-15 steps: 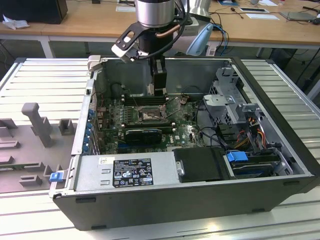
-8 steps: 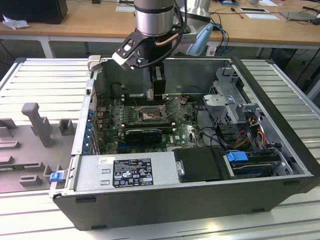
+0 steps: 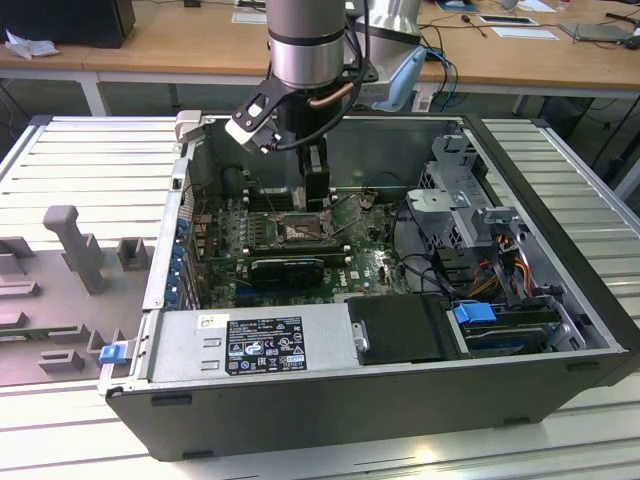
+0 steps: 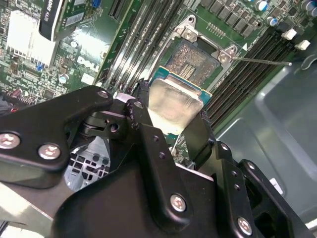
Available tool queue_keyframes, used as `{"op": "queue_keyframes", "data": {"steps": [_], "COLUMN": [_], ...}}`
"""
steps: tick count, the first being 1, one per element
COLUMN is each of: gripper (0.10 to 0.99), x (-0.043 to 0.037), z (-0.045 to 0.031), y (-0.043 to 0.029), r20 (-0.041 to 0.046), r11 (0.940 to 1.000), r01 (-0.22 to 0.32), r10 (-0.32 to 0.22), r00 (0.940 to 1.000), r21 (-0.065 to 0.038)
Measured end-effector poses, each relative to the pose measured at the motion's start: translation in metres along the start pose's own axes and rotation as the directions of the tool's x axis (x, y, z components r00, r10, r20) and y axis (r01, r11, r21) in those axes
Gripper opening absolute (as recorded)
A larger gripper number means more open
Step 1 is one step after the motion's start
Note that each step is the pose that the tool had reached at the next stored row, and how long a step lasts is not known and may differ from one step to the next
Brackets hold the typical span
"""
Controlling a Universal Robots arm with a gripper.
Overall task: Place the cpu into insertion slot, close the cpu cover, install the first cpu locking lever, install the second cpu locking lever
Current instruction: 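Place the cpu into insertion slot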
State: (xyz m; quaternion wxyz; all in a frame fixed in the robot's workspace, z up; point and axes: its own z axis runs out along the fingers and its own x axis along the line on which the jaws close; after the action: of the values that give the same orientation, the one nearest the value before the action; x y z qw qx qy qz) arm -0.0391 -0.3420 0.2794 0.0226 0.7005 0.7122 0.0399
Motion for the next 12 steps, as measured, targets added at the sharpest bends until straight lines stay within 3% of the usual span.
{"op": "queue_keyframes", "data": {"steps": [10,12], "gripper": [0.529,0.529], "x": [0.0007,0.0007], "z": [0.0077,0.0171], "y": [-0.0007,-0.0016], "r20": [-0.0001,0.0001], "r11": [1.0,1.0], "r01": [0.0,0.0], "r10": [0.0,0.0], "r00": [1.0,1.0], "r21": [0.0,0.0]}}
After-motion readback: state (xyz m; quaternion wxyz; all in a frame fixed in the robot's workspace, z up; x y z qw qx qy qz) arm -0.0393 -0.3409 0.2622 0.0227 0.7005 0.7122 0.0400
